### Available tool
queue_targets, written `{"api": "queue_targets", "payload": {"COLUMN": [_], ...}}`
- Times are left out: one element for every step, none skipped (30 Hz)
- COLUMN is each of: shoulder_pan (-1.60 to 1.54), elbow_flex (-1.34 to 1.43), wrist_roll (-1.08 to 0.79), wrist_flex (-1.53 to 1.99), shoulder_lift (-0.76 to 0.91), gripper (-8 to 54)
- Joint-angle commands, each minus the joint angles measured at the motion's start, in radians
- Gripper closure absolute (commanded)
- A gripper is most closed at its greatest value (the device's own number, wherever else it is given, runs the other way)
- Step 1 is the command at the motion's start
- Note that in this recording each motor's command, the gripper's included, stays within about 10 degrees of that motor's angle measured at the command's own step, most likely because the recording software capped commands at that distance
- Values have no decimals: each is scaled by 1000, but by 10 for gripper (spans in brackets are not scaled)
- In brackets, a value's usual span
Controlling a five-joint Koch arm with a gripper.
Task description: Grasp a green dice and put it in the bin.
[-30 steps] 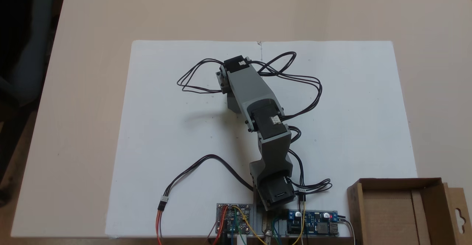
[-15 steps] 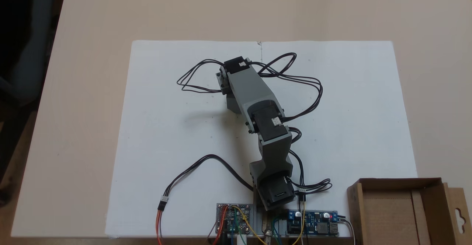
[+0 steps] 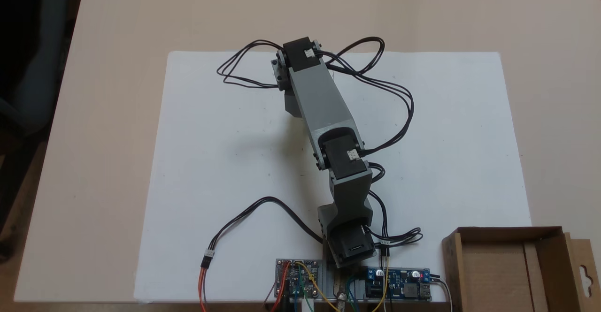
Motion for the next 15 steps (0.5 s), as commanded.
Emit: {"api": "queue_targets", "payload": {"shoulder_pan": [-6,-5,-5,-5,-5,-5,-3,0,0,2,2,5,14,20,43], "elbow_flex": [-121,-149,-172,-196,-221,-242,-288,-333,-357,-416,-446,-479,-549,-568,-578], "wrist_roll": [67,67,67,67,67,67,67,66,66,66,66,66,66,66,66], "wrist_flex": [100,123,146,167,189,209,244,276,291,330,350,370,416,428,436], "shoulder_lift": [49,49,49,48,48,48,46,44,44,43,41,38,37,37,35], "gripper": [336,336,336,336,336,336,336,336,336,336,336,336,336,336,336]}}
